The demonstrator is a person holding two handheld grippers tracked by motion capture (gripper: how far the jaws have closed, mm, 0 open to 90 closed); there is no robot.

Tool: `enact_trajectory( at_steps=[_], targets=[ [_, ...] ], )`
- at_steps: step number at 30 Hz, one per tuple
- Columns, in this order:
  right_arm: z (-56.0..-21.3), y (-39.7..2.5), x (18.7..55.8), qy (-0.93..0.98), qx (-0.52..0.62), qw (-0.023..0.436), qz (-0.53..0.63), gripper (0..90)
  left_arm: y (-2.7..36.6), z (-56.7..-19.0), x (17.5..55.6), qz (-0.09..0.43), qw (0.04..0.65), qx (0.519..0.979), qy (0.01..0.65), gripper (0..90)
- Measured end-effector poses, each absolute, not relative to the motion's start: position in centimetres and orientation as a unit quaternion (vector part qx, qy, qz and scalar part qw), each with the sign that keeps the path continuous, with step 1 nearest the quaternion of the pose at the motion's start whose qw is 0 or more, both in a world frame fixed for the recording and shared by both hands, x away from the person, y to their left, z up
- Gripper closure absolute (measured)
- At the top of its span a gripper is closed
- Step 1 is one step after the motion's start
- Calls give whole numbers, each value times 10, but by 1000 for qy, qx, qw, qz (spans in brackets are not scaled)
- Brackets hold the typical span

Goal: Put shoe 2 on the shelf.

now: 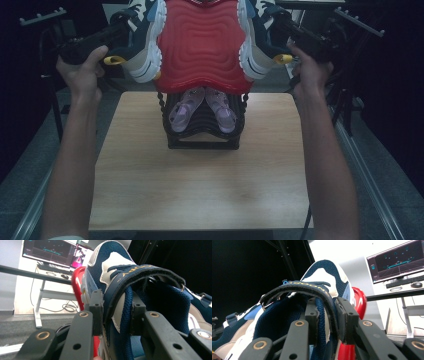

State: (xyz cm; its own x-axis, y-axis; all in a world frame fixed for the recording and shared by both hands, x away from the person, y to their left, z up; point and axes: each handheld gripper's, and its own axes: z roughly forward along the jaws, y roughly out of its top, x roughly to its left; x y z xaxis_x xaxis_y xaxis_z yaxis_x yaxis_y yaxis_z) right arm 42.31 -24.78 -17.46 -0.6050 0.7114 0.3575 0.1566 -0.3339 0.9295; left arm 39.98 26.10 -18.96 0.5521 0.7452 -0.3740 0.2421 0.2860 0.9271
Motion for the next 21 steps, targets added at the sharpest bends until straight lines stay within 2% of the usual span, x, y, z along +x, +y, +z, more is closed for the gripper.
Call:
enact_trajectory(
  at_steps=[11, 21],
  targets=[
    [-174, -224, 433, 554, 391, 180, 713, 730, 235, -182, 412, 187, 668, 581, 426, 707],
    [-177, -213, 438, 565, 387, 187, 704, 730, 224, -185, 423, 185, 663, 585, 428, 708]
  ],
)
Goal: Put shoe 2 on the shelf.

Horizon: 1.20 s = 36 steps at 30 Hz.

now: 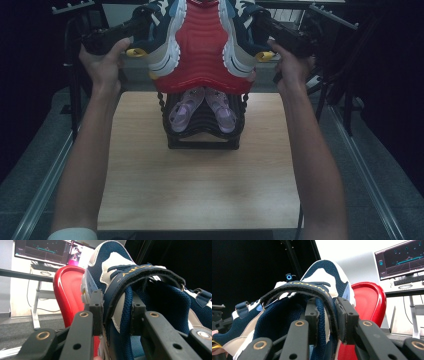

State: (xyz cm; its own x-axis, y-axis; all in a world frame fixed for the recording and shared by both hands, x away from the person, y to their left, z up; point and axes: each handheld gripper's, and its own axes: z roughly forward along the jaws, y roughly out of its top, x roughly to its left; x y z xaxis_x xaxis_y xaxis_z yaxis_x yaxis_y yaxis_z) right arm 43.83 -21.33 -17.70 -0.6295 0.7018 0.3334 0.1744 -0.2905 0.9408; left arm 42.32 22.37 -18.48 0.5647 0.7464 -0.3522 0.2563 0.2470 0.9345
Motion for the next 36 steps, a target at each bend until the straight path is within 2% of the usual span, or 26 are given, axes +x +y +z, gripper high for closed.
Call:
enact_trajectory(
  at_steps=[24, 36],
  targets=[
    [-192, -186, 451, 595, 386, 202, 675, 730, 192, -197, 437, 204, 636, 609, 427, 708],
    [-198, -174, 459, 607, 382, 236, 656, 730, 184, -204, 442, 228, 620, 616, 429, 708]
  ],
)
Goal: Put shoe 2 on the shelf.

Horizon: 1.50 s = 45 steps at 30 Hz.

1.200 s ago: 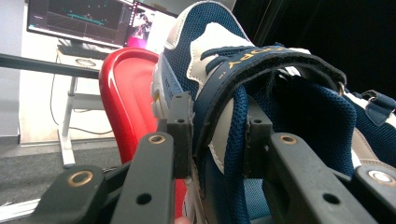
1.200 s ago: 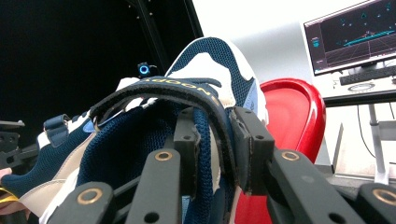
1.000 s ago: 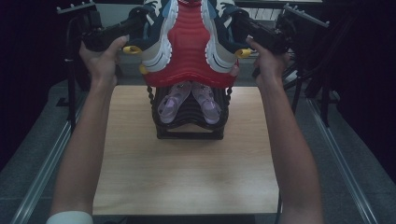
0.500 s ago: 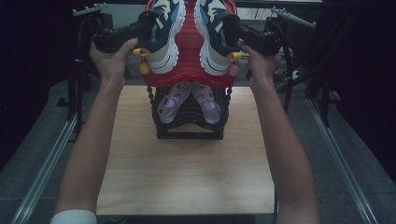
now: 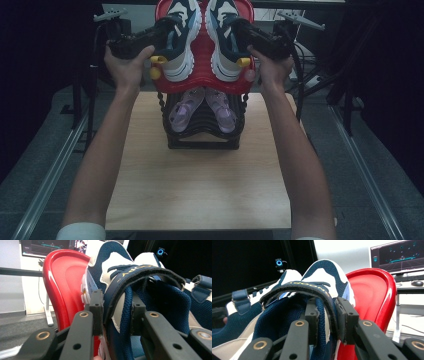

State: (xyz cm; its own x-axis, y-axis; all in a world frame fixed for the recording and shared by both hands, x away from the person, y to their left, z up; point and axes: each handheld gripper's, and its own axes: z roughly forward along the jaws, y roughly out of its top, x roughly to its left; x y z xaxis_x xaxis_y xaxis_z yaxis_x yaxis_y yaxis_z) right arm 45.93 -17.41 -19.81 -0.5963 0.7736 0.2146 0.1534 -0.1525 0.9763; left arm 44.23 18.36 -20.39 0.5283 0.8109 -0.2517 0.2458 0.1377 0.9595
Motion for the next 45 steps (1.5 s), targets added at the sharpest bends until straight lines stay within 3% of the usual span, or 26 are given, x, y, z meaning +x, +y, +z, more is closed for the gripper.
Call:
enact_trajectory(
  at_steps=[15, 24, 34, 45],
  targets=[
    [-199, -156, 460, 623, 364, 278, 634, 712, 176, -210, 446, 255, 611, 617, 425, 691],
    [-199, -146, 461, 638, 351, 284, 624, 672, 172, -213, 449, 242, 622, 620, 413, 584],
    [-203, -159, 472, 634, 353, 212, 654, 564, 176, -212, 451, 214, 642, 609, 413, 451],
    [-201, -166, 469, 621, 343, 196, 677, 492, 185, -210, 445, 202, 660, 591, 417, 419]
  ],
)
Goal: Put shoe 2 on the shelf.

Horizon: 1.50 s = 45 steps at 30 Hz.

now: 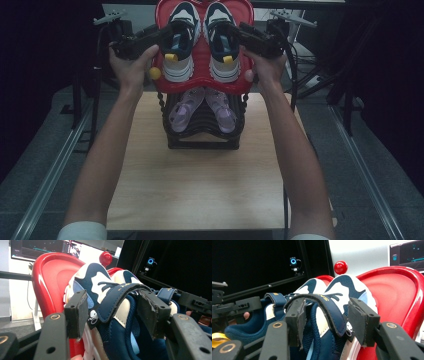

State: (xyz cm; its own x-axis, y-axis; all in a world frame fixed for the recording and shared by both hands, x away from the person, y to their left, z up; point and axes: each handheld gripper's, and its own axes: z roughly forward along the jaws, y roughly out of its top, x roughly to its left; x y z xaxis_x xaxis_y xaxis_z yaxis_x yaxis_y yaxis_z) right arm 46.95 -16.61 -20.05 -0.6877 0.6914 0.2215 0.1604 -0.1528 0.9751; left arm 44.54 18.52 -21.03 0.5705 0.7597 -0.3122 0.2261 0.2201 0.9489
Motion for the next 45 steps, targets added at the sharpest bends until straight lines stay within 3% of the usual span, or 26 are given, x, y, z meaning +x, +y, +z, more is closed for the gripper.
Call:
enact_trajectory(
  at_steps=[27, 45],
  targets=[
    [-207, -206, 445, 597, 326, 208, 703, 485, 220, -224, 410, 197, 680, 567, 420, 398],
    [-246, -241, 429, 590, 351, 207, 697, 486, 241, -249, 392, 198, 676, 564, 430, 400]
  ],
)
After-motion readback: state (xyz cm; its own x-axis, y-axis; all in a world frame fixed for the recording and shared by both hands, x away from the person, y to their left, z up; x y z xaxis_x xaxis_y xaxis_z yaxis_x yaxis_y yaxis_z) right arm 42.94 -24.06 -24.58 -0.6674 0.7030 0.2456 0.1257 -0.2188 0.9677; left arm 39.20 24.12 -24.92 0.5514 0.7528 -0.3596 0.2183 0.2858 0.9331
